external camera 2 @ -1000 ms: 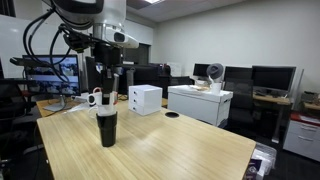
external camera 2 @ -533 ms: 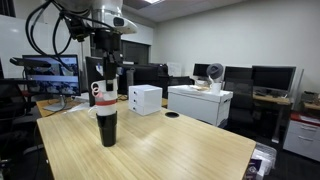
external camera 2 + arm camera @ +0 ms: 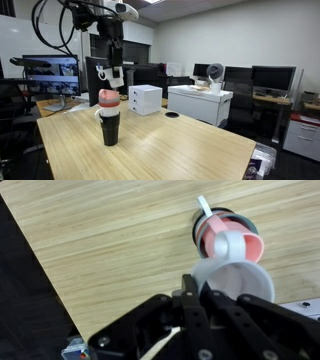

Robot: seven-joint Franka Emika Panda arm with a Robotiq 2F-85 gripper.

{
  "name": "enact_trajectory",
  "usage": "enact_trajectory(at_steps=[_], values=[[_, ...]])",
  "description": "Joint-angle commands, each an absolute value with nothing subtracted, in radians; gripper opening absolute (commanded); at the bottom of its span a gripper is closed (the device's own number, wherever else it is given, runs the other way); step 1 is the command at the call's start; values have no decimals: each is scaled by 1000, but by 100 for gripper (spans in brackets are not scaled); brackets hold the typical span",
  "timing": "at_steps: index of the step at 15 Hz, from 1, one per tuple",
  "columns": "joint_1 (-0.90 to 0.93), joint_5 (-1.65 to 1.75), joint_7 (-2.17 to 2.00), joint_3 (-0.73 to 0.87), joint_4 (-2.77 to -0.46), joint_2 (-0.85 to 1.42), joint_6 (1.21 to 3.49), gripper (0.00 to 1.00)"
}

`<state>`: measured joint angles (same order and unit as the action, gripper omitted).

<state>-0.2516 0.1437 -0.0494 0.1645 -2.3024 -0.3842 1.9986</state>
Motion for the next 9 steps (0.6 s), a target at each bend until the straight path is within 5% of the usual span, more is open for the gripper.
enact_trajectory(at_steps=[1,9], values=[[-235,151,-70,157,-2278,-388,1990,6],[-196,123,-58,156,-2264,-340,1987,6]])
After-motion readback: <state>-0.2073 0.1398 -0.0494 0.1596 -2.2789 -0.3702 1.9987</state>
